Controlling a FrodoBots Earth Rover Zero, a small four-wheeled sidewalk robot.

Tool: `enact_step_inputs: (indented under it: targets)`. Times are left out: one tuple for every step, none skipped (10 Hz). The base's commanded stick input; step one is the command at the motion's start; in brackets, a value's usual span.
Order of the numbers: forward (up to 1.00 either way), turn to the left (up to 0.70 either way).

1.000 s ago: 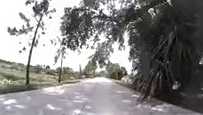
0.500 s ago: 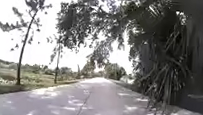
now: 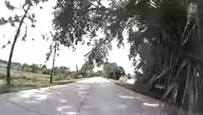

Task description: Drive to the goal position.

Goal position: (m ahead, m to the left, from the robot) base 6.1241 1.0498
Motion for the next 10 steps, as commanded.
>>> enact_step_inputs:
  targets:
    - [0.85,0.00]
    - [0.85,0.00]
    - [0.85,0.00]
    - [0.85,0.00]
    - [0.85,0.00]
    - [0.85,0.00]
    - [0.85,0.00]
    - [0.85,0.00]
    - [0.85,0.00]
    - [0.85,0.00]
